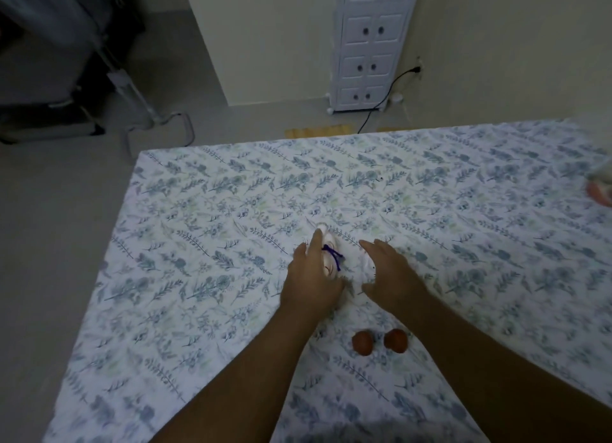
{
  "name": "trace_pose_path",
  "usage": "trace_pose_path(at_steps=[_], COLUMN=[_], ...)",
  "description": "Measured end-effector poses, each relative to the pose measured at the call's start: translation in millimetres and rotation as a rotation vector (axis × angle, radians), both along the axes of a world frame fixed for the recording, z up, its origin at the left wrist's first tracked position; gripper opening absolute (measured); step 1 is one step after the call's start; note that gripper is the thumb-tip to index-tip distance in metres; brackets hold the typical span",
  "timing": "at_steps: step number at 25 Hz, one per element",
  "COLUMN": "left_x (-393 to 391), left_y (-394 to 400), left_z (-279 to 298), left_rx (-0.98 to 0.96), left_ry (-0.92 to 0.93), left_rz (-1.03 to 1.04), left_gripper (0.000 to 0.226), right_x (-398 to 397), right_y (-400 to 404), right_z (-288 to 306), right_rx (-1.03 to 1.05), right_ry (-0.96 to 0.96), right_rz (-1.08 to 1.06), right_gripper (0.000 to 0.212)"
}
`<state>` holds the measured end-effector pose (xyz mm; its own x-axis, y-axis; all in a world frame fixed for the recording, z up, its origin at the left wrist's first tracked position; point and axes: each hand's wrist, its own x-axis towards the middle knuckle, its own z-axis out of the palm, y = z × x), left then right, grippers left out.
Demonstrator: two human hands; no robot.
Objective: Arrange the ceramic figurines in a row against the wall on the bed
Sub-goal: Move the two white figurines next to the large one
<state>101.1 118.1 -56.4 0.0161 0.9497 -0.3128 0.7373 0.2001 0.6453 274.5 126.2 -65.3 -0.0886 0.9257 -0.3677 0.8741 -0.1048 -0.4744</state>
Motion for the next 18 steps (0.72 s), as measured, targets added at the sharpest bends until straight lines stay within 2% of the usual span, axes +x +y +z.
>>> trace_pose_path(at_steps=[3, 7, 12, 18], left_x=[6.1, 16.9, 88.2, 236.4], left_y=[5.6, 8.4, 22.6, 52.3], left_z=[-8.3, -5.1, 16.9, 24.4], left_rx=[0.031, 0.134, 0.183, 0.273], left_ry=[0.006, -0.082, -0.171, -0.145], left_rz=[0.080, 0.009, -0.142, -0.497], left_gripper=[0.093, 0.062, 0.060, 0.069], right_x=[3.4, 21.5, 88.1, 237.8], right_y=[7.3, 7.0, -3.8, -24.7], right_z=[-13.1, -6.8, 13.9, 25.7], right_rx=[0.058, 0.142, 0.285, 0.366], right_ry=[-0.017, 0.090, 0.163, 0.131], right_rz=[-0.004, -0.099, -0.288, -0.645], right_gripper=[0.078, 0.073, 0.068, 0.067])
